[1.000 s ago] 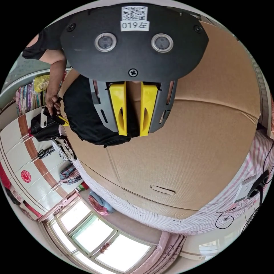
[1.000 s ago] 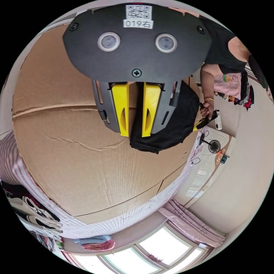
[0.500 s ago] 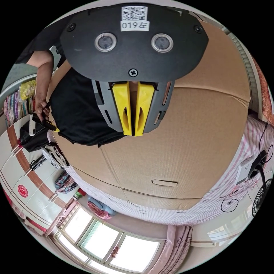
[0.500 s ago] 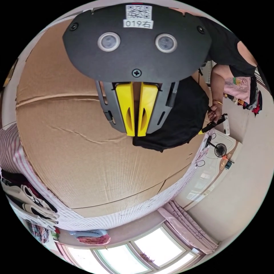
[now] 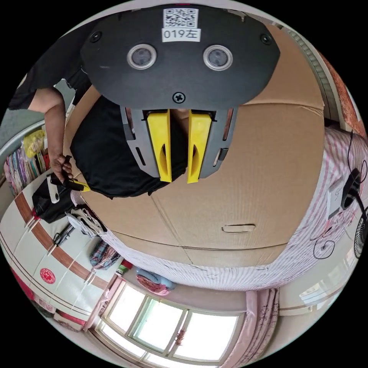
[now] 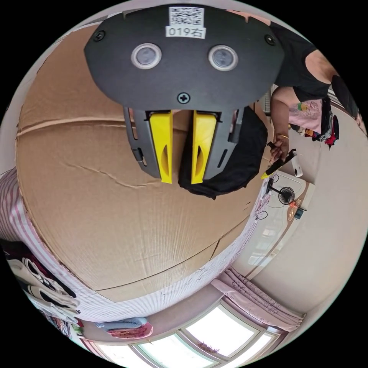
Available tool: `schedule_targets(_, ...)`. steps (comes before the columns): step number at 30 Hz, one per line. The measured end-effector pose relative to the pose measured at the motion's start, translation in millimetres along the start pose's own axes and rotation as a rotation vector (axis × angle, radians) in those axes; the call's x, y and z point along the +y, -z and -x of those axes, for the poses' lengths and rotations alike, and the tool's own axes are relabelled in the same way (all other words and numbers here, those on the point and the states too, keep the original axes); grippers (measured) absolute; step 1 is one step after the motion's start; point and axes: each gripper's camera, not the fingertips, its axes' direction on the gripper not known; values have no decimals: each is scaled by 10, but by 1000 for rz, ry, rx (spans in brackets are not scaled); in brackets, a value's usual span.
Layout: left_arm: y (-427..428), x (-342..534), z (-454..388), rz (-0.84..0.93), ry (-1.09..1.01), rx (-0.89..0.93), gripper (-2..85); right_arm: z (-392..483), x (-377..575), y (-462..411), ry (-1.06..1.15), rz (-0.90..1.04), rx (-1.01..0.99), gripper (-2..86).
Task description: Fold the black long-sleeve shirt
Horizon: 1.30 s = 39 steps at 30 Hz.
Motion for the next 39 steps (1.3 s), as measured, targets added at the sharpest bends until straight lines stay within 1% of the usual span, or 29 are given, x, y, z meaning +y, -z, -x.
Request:
schedule_targets(2, -124, -95, -241, 50, -117, 1, 53, 57, -93, -123, 17, 26, 15, 81)
schedule_targets(5, -296, -152, -517, 110, -246, -54, 48, 98, -169, -236, 24, 41, 25, 80)
schedule_targets(10, -486, -189, -764, 177, -355, -119, 25, 154, -249, -327, 43, 51, 38, 70)
schedule_targets(14, -504, -232, -843, 182, -361, -112, 15, 197, -316, -339, 62, 43, 59, 35)
schedule_targets(19, -482, -297, -900, 154, -347, -115, 12, 222, -418, -288, 75, 7, 79, 18)
schedule_targets(22, -514, -342, -914, 155, -329, -125, 13, 195, -499, -350, 69, 25, 93, 17)
schedule_targets(25, -623, -341, -981, 198, -342, -140, 15, 159, -559, -403, 57, 38, 87, 23)
schedule_targets(29, -593, -346, -1043, 196, -333, -146, 29, 130, -645, -325, 49, 27, 70, 50)
schedule_targets(32, -523, -374, -1038, 176, -321, -142, 49, 99, -730, -214, 37, 14, 98, 55)
schedule_targets(39, -490, -463, -1069, 162, -328, -156, 57, 232, -914, -20, 88, -30, 131, 14)
